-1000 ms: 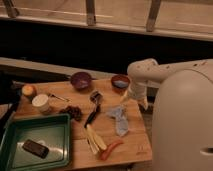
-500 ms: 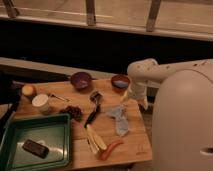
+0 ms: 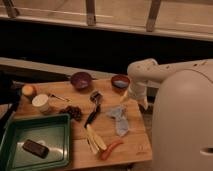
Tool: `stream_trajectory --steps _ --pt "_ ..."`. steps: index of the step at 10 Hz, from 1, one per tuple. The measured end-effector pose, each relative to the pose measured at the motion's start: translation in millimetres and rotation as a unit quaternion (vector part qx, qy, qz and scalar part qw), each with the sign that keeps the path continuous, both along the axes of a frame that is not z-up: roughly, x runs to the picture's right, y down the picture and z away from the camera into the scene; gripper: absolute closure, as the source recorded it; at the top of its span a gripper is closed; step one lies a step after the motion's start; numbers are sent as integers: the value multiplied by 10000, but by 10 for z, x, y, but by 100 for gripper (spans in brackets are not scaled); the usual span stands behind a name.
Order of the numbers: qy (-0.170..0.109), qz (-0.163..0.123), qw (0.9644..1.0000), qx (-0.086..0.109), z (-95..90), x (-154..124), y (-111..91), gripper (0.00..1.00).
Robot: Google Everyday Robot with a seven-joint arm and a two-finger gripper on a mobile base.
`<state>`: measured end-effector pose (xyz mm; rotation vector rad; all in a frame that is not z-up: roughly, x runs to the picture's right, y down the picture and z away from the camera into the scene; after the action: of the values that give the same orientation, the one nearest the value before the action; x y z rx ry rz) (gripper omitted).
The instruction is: Place banana in table surface
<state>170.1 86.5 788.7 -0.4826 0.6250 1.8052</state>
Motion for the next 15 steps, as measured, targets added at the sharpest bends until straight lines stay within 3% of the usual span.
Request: stream_trajectory --steps 4,6,8,11,12,13,14,15 --pt "-25 -97 9999 2 -5 -6 -1 20" --pt "-309 -559 9980 -6 -35 -231 27 20" --pt "-753 -1045 9916 -63 -146 -619 180 20" --pt "-1464 -1614 9759 -152 -419 -1141 504 20" --pt "-1729 -1797 9682 -198 -534 -1330 629 20" --pt "-2055 -2011 9574 -266 -685 -1548 776 20" --pt "-2233 -2125 9508 -301 -766 -1669 846 20" --pt "-2449 -2273 9419 -352 -864 -1820 934 20"
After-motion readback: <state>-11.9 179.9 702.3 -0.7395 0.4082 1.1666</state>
